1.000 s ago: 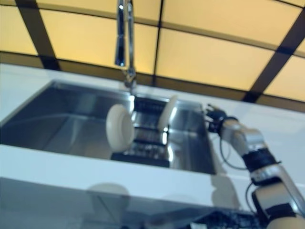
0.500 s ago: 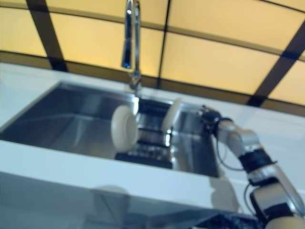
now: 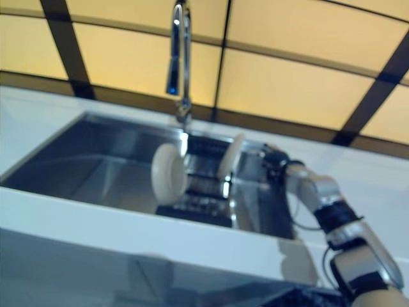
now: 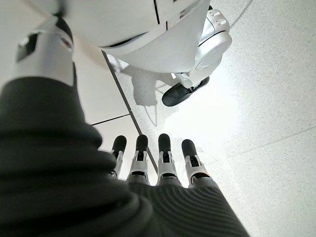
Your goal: Take plates into dishwasher
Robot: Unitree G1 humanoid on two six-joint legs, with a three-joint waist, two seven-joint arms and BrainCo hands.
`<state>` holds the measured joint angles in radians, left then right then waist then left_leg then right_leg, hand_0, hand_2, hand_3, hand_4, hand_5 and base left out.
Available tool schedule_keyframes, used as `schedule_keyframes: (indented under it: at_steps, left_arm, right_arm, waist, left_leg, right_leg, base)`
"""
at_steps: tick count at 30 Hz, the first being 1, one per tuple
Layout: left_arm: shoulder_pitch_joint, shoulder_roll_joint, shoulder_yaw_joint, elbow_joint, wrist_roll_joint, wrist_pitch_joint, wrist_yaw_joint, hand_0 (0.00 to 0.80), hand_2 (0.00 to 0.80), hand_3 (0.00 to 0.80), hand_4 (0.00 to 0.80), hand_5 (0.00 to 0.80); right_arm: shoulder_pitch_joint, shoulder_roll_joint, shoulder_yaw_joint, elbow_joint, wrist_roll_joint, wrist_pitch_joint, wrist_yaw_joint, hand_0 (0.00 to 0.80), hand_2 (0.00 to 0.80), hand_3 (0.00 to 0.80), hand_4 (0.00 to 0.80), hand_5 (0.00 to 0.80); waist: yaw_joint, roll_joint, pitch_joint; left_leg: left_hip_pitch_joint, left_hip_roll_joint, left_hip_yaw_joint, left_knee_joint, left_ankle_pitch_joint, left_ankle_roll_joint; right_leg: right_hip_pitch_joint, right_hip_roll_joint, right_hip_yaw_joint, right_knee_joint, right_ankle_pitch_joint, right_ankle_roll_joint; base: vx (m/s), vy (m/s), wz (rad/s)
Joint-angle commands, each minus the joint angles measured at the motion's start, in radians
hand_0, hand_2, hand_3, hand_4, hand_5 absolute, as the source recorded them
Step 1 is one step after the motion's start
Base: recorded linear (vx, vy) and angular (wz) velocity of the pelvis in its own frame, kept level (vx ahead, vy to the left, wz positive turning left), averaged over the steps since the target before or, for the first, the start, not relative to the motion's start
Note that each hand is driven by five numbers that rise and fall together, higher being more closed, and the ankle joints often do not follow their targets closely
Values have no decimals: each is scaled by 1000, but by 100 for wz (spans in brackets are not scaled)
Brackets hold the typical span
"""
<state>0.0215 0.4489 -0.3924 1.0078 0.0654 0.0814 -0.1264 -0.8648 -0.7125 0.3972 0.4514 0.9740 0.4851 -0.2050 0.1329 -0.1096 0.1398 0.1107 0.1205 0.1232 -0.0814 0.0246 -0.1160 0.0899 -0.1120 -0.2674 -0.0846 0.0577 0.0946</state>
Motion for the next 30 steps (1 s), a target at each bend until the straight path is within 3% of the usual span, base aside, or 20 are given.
schedule_keyframes:
  at_steps: [1, 7, 10, 16, 19, 22, 27, 30]
  left_arm:
    - [-15, 13, -32, 22, 50, 3, -18, 0, 0, 0, 0, 0]
    - [-16, 14, -33, 19, 46, 5, -14, 0, 0, 0, 0, 0]
    - [-16, 18, -34, 13, 37, 3, -8, 0, 0, 0, 0, 0]
    - [-10, 16, -42, 12, 34, -2, 7, 0, 0, 0, 0, 0]
    - [1, 30, -42, 6, 45, -1, 8, 0, 0, 0, 0, 0]
    - [5, 45, -45, -10, 36, 11, 6, 0, 0, 0, 0, 0]
    - [-42, 71, -70, -26, -14, 31, 8, 0, 0, 0, 0, 0]
    - [-67, 79, -78, -30, -31, 31, 12, 0, 0, 0, 0, 0]
  right_arm:
    - [-154, -4, 39, -3, 4, -56, 7, 0, 0, 0, 0, 0]
    - [-140, 13, 39, 4, -3, -59, 11, 0, 0, 0, 0, 0]
    - [-153, 12, 52, 2, -97, -61, 7, 0, 0, 0, 0, 0]
    - [-228, -105, 116, 28, -593, -75, 24, 0, 0, 0, 0, 0]
    - [-337, -245, 220, -3, -1001, -150, 57, 0, 0, 0, 0, 0]
    - [-432, -335, 332, -75, -1211, -206, 59, 0, 0, 0, 0, 0]
    - [-524, -412, 466, -147, -1428, -234, -10, 0, 0, 0, 0, 0]
    - [-533, -445, 485, -171, -1477, -240, -42, 0, 0, 0, 0, 0]
  waist:
    - [34, -57, 17]
    - [39, -60, 24]
    - [43, -61, 30]
    - [46, -67, 31]
    - [48, -78, 32]
    - [46, -90, 30]
    - [42, -97, 51]
    - [37, -99, 66]
  left_leg:
    - [3, 0, -11, -6, -42, 14]
    - [2, 0, -12, -6, -42, 15]
    - [-3, 2, -14, -6, -41, 15]
    - [-5, 3, -18, -6, -43, 16]
    - [4, 6, -18, -3, -50, 19]
    - [-4, 4, -22, -3, -44, 25]
    - [-35, 9, -34, 0, -45, 34]
    - [-56, 10, -44, 0, -46, 37]
  right_leg:
    - [-1, -64, -46, -3, 36, 98]
    - [-2, -67, -47, -3, 38, 101]
    - [-4, -65, -48, -3, 38, 100]
    - [-7, -62, -49, -3, 41, 107]
    - [0, -53, -44, -3, 39, 111]
    - [-7, -50, -39, -3, 40, 114]
    - [-31, -47, -31, -3, 41, 116]
    - [-49, -44, -26, -3, 42, 117]
  base:
    - [13, 29, 4]
    - [2, 4, 1]
    - [-13, -11, 6]
    - [-3, -7, 2]
    - [19, -60, 4]
    - [7, -43, -1]
    - [-77, -52, -2]
    - [-113, -51, 0]
